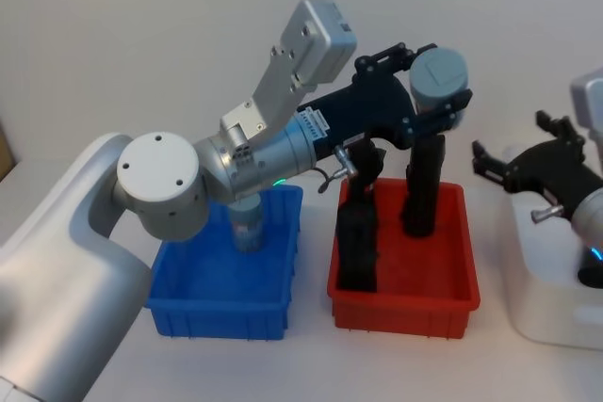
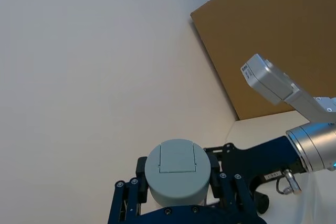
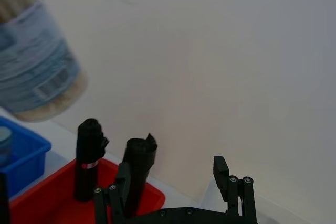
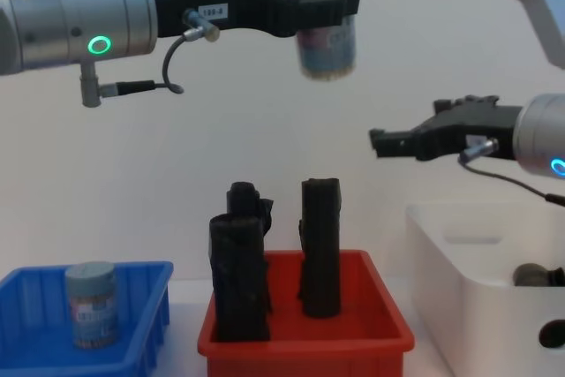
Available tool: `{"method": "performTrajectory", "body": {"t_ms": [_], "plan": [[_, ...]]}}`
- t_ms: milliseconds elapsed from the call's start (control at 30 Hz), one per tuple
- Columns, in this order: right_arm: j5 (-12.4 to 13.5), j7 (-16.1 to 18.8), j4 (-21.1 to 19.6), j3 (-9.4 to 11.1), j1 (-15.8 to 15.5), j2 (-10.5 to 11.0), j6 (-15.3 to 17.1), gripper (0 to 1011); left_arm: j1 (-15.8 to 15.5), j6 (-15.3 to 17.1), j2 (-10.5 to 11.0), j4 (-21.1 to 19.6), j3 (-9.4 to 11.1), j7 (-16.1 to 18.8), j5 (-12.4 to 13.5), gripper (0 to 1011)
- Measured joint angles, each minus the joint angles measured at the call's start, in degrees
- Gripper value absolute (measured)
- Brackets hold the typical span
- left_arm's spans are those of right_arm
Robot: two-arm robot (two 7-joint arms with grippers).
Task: Pick the cotton swabs from the blue box and place them into the white box.
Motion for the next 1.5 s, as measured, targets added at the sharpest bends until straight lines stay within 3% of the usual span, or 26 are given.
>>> {"method": "performTrajectory", "body": {"t_ms": [333, 567, 1067, 1500], "plan": [[-5.43, 9.52, -1.09, -1.54, -0.77, 1.42, -1.43, 1002, -1.02, -0.44, -0.84, 2.21, 0.48, -1.11, -0.55, 668], [-7.87, 12.76, -1.51, -2.43, -1.38, 2.13, -3.95, 1002, -1.21, -0.25, -1.14, 4.0, 0.71, -0.97, -1.3, 668], [-9.45, 8.79, -2.26, -3.48, -3.12, 2.56, -8.18, 1002, 0.14, -0.04, -0.66, 5.46, 1.02, 1.42, -2.37, 668], [-8.7, 7.32, -3.72, -4.17, -4.22, 2.67, -8.85, 1002, 0.57, -1.07, -0.88, 6.48, 1.59, 1.74, -2.85, 668]]}}
